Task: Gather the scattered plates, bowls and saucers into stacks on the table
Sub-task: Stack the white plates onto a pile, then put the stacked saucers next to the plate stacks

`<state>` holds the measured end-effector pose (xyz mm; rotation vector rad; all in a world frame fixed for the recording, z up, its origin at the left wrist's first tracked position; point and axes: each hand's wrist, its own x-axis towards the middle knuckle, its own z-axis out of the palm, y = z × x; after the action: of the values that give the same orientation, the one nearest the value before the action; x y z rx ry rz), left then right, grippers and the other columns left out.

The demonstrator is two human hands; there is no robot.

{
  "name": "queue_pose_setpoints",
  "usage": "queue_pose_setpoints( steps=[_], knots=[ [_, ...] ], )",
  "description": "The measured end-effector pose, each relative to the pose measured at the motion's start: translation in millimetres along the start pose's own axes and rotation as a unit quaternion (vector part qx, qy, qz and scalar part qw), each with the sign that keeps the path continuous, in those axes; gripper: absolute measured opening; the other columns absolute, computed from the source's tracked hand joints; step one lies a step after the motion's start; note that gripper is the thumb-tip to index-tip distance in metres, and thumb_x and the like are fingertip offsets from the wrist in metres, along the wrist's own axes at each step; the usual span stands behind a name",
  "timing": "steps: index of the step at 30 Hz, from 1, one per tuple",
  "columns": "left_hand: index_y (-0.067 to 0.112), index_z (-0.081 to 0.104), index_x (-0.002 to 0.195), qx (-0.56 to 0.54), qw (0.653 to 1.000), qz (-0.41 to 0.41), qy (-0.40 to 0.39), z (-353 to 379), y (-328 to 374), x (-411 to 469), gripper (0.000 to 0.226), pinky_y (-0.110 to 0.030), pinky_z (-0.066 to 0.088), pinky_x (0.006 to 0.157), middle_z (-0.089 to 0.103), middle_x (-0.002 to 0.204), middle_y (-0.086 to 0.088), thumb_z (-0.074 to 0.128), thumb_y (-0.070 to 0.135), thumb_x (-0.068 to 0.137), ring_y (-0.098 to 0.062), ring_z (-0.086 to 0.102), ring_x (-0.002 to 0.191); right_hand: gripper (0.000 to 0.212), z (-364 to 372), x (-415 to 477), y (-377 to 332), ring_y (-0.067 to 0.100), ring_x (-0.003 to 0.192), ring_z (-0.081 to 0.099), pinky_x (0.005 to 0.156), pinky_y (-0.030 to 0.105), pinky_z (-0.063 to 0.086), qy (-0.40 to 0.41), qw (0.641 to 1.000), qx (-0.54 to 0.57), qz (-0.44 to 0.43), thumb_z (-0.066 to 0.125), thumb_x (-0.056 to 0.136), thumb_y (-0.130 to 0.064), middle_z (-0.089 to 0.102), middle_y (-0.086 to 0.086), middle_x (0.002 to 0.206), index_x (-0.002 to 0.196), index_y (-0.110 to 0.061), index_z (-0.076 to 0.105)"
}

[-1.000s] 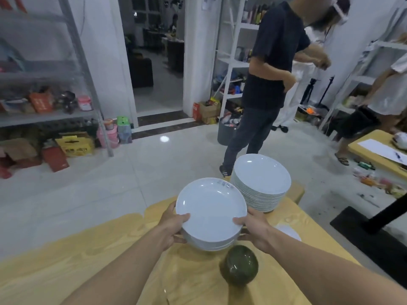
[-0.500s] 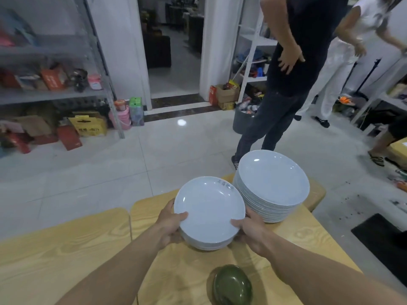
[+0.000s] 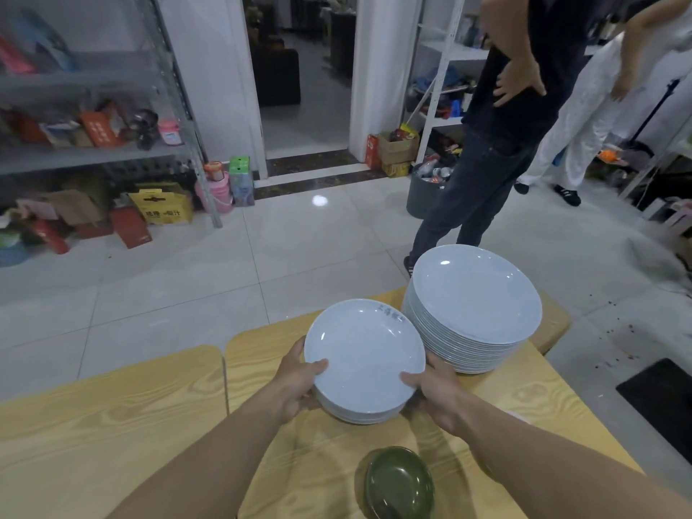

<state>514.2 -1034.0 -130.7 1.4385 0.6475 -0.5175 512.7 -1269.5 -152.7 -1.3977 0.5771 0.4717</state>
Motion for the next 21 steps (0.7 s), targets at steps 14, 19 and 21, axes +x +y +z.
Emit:
queue_pose_setpoints(
  steps=[14, 19, 21],
  knots=[
    [0.036, 0.007, 0.155, 0.634, 0.684, 0.338, 0.125, 41, 24, -94, 0.067, -0.044, 0.019, 0.117, -0.002, 0.164, -0.003, 0.034, 0.056, 0.096, -0.031, 0.005, 0.149, 0.081, -24, -124, -47, 0.027, 0.147, 0.023, 0.117, 0.054, 0.016, 0.078, 0.666, -0.716, -0.196, 0.036, 0.091, -0.070, 0.020, 0.005, 0.161, 0.155, -0.030, 0.005],
    [0.040, -0.003, 0.154, 0.647, 0.649, 0.397, 0.059, 71, 8, -152, 0.073, -0.049, 0.004, 0.120, -0.018, 0.162, 0.000, 0.034, 0.059, 0.095, -0.029, -0.014, 0.149, 0.089, -43, -187, -36, 0.033, 0.151, -0.002, 0.116, 0.063, -0.002, 0.111, 0.605, -0.773, -0.153, 0.029, 0.088, -0.076, -0.008, 0.012, 0.164, 0.154, -0.034, -0.012],
    [0.040, -0.002, 0.154, 0.648, 0.638, 0.413, 0.053, 82, 2, -168, 0.073, -0.050, 0.004, 0.120, -0.018, 0.162, 0.001, 0.035, 0.061, 0.094, -0.030, -0.016, 0.149, 0.090, -53, -210, -30, 0.033, 0.151, -0.004, 0.116, 0.064, 0.000, 0.134, 0.605, -0.771, -0.144, 0.029, 0.087, -0.078, -0.009, 0.012, 0.164, 0.154, -0.035, -0.013]
  ],
)
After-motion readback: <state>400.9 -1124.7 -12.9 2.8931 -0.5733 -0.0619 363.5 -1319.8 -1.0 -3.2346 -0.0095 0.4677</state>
